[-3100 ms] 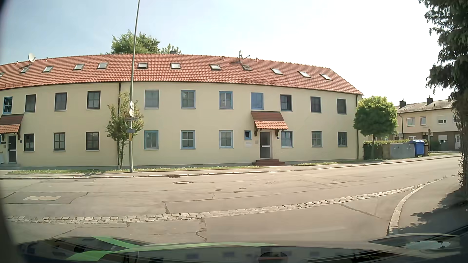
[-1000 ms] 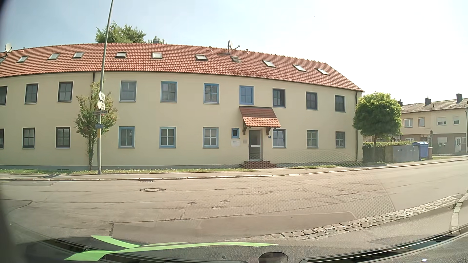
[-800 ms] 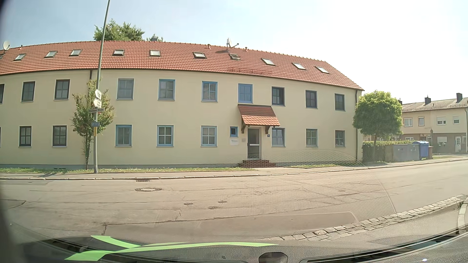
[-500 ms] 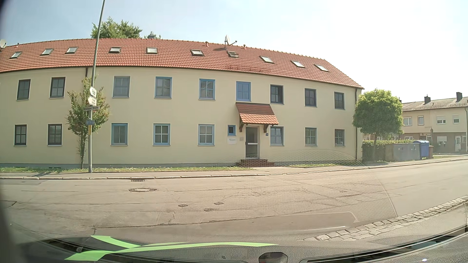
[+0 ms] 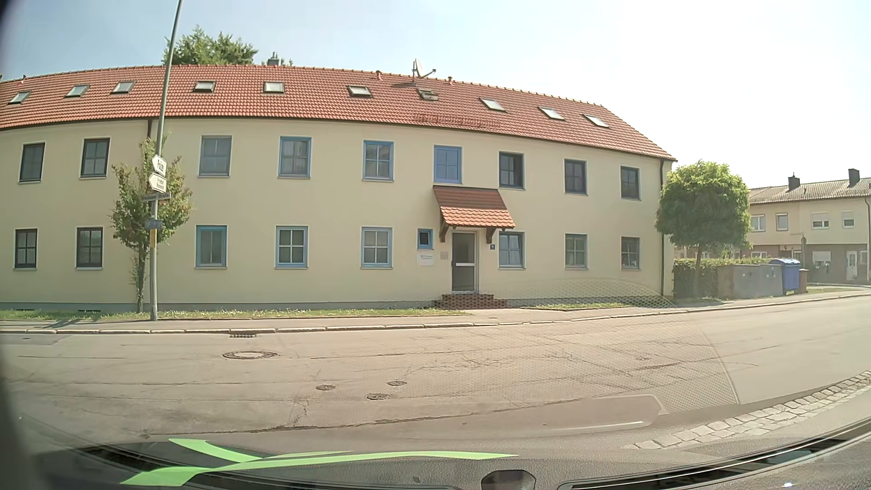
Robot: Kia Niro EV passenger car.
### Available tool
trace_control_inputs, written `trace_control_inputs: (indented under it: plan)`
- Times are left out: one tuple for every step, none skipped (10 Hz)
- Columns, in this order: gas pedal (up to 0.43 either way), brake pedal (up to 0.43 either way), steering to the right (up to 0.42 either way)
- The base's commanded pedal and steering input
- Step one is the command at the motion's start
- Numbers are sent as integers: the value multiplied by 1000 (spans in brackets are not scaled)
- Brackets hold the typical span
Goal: Follow the waypoints while adhering to traffic rules and regulations
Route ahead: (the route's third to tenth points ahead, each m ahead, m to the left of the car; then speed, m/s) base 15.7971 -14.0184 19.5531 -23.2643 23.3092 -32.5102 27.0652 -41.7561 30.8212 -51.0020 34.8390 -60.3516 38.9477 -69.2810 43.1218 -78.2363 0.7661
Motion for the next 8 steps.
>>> trace_control_inputs:
  plan:
    - [0,171,81]
    - [0,165,87]
    - [0,165,91]
    - [0,165,94]
    - [0,171,97]
    - [0,165,99]
    - [0,165,99]
    - [0,165,99]
